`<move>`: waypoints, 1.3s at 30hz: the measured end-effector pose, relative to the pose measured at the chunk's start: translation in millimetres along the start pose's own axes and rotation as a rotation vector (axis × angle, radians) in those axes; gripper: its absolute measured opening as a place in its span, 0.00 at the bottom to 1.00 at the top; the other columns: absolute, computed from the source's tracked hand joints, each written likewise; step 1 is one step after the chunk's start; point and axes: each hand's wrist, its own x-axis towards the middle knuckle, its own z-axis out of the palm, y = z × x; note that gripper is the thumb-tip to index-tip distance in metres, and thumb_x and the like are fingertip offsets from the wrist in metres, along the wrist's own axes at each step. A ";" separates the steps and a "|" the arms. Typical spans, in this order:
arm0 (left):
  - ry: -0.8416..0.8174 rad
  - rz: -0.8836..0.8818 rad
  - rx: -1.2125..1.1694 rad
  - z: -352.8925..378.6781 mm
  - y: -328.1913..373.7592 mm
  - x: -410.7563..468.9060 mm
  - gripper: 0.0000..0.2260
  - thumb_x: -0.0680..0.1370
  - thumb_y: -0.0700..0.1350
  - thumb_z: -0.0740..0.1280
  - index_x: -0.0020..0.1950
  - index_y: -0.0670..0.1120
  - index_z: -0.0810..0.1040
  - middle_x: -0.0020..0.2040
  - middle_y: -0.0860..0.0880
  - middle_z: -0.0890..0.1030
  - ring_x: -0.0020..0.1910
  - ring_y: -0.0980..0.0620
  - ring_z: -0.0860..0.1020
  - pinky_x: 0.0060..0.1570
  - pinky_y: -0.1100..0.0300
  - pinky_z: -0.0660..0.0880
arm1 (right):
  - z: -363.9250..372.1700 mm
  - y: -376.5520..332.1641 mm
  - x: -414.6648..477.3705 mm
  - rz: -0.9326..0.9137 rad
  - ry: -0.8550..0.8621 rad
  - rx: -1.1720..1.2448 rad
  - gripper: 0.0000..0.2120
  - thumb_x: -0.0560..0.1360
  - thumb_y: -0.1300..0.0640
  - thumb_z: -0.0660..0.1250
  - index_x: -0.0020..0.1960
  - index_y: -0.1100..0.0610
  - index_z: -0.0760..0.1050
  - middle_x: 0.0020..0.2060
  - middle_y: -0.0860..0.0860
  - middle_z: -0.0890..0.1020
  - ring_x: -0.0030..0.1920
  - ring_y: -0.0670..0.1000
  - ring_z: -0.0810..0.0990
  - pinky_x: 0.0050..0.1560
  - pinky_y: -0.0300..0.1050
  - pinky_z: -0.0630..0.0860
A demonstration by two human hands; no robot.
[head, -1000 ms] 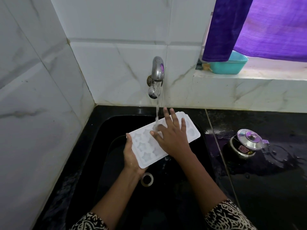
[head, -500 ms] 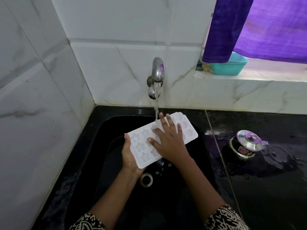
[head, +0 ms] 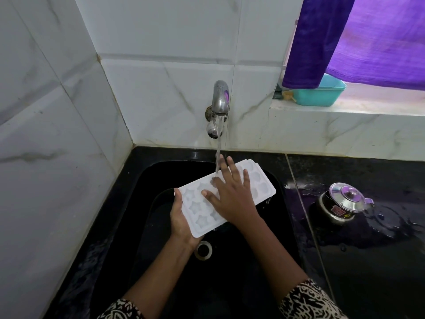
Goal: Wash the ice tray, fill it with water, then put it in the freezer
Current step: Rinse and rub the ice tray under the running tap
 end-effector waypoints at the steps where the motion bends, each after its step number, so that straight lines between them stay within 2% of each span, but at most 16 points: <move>1: 0.017 0.002 0.011 -1.3 2.2 -0.1 0.37 0.77 0.68 0.52 0.72 0.40 0.69 0.67 0.37 0.74 0.63 0.38 0.76 0.63 0.38 0.69 | 1.1 -0.9 -1.7 -0.022 -0.021 -0.002 0.36 0.71 0.32 0.38 0.62 0.49 0.72 0.77 0.48 0.42 0.76 0.49 0.37 0.72 0.61 0.40; 3: 0.020 0.004 0.041 -2.2 5.4 0.4 0.37 0.77 0.68 0.51 0.71 0.41 0.71 0.68 0.36 0.73 0.62 0.37 0.76 0.62 0.38 0.70 | 0.0 3.7 -3.7 -0.029 -0.037 0.004 0.35 0.70 0.32 0.38 0.63 0.46 0.72 0.77 0.48 0.42 0.76 0.49 0.36 0.72 0.61 0.39; 6: 0.041 0.007 0.056 0.9 1.5 -0.6 0.37 0.77 0.68 0.50 0.72 0.40 0.69 0.66 0.36 0.75 0.62 0.37 0.76 0.60 0.39 0.73 | -3.0 9.3 -0.1 0.031 0.003 0.029 0.33 0.71 0.32 0.38 0.56 0.46 0.75 0.77 0.48 0.44 0.76 0.50 0.38 0.72 0.60 0.39; 7: 0.055 0.014 0.060 2.6 0.4 -0.6 0.37 0.77 0.68 0.50 0.73 0.40 0.67 0.66 0.37 0.75 0.62 0.37 0.76 0.60 0.39 0.73 | -2.8 7.1 0.9 0.033 0.012 0.026 0.32 0.72 0.33 0.39 0.56 0.47 0.75 0.77 0.49 0.45 0.76 0.50 0.38 0.72 0.61 0.40; 11: 0.062 0.024 0.061 5.6 4.6 1.4 0.37 0.76 0.68 0.51 0.73 0.41 0.68 0.68 0.36 0.73 0.64 0.36 0.75 0.61 0.37 0.71 | -3.0 3.2 -2.2 -0.019 -0.079 0.029 0.27 0.76 0.34 0.49 0.66 0.48 0.70 0.77 0.49 0.43 0.76 0.49 0.36 0.72 0.61 0.38; 14: 0.070 0.021 0.074 6.2 3.6 0.7 0.37 0.77 0.68 0.51 0.72 0.41 0.69 0.68 0.36 0.73 0.63 0.36 0.75 0.59 0.39 0.74 | -8.2 11.3 -1.5 0.029 -0.031 0.070 0.33 0.71 0.31 0.40 0.59 0.46 0.74 0.77 0.49 0.44 0.76 0.49 0.37 0.71 0.59 0.37; 16: 0.064 0.016 0.084 7.8 0.6 0.1 0.36 0.77 0.68 0.51 0.73 0.41 0.67 0.68 0.37 0.73 0.64 0.36 0.75 0.60 0.39 0.73 | -6.6 8.1 0.9 0.047 0.028 0.057 0.35 0.71 0.32 0.39 0.56 0.48 0.76 0.77 0.50 0.47 0.76 0.51 0.40 0.72 0.60 0.39; 19: 0.080 0.018 0.054 9.5 2.1 1.4 0.37 0.76 0.68 0.51 0.72 0.41 0.70 0.67 0.36 0.74 0.62 0.37 0.76 0.60 0.38 0.73 | -3.9 -0.5 -2.7 -0.002 -0.045 0.008 0.32 0.74 0.32 0.42 0.65 0.49 0.70 0.77 0.49 0.43 0.76 0.50 0.38 0.72 0.62 0.40; 21: 0.083 0.020 0.063 6.0 5.3 1.9 0.37 0.76 0.69 0.51 0.74 0.41 0.67 0.70 0.37 0.71 0.67 0.36 0.72 0.65 0.37 0.68 | -5.8 3.5 -6.6 -0.002 -0.101 0.017 0.29 0.76 0.33 0.45 0.69 0.46 0.66 0.77 0.47 0.40 0.75 0.48 0.35 0.71 0.60 0.37; 23: 0.098 0.022 0.076 5.5 5.9 1.4 0.37 0.77 0.68 0.51 0.73 0.42 0.66 0.69 0.37 0.72 0.67 0.36 0.72 0.64 0.38 0.69 | -13.2 11.9 -11.5 0.034 -0.069 0.078 0.32 0.73 0.30 0.43 0.67 0.44 0.68 0.77 0.46 0.39 0.75 0.47 0.34 0.71 0.58 0.34; 26: 0.120 0.045 0.061 6.4 4.8 -0.3 0.36 0.76 0.68 0.51 0.71 0.42 0.69 0.66 0.37 0.75 0.61 0.36 0.77 0.56 0.40 0.76 | -21.4 19.9 -23.4 0.113 0.027 0.118 0.35 0.70 0.31 0.40 0.64 0.46 0.71 0.77 0.46 0.42 0.75 0.47 0.35 0.72 0.57 0.37; 28: 0.131 0.076 0.064 4.7 5.7 -0.5 0.36 0.76 0.68 0.51 0.72 0.42 0.67 0.67 0.37 0.74 0.63 0.36 0.75 0.57 0.40 0.75 | -24.4 21.6 -31.4 0.143 0.062 0.121 0.35 0.70 0.33 0.41 0.64 0.46 0.73 0.77 0.47 0.43 0.74 0.46 0.34 0.72 0.58 0.40; 31: 0.147 0.087 0.072 5.3 7.4 1.3 0.37 0.76 0.68 0.51 0.73 0.42 0.67 0.67 0.37 0.74 0.64 0.35 0.74 0.60 0.39 0.73 | -24.5 20.9 -36.0 0.135 0.035 0.142 0.35 0.69 0.33 0.41 0.64 0.46 0.72 0.77 0.47 0.42 0.72 0.44 0.32 0.72 0.59 0.40; 35: 0.138 0.090 0.063 12.3 11.5 3.5 0.35 0.77 0.68 0.51 0.71 0.42 0.69 0.66 0.38 0.76 0.62 0.37 0.77 0.56 0.41 0.76 | -17.7 15.4 -27.1 0.033 -0.022 0.175 0.32 0.70 0.32 0.42 0.65 0.43 0.71 0.75 0.43 0.38 0.72 0.43 0.29 0.71 0.58 0.38; 39: 0.147 0.092 0.057 17.7 12.2 5.4 0.36 0.76 0.68 0.52 0.71 0.42 0.70 0.66 0.37 0.75 0.61 0.37 0.77 0.57 0.42 0.75 | -12.9 7.6 -11.5 0.044 -0.017 0.092 0.33 0.70 0.32 0.40 0.60 0.46 0.74 0.77 0.47 0.40 0.75 0.48 0.33 0.72 0.60 0.39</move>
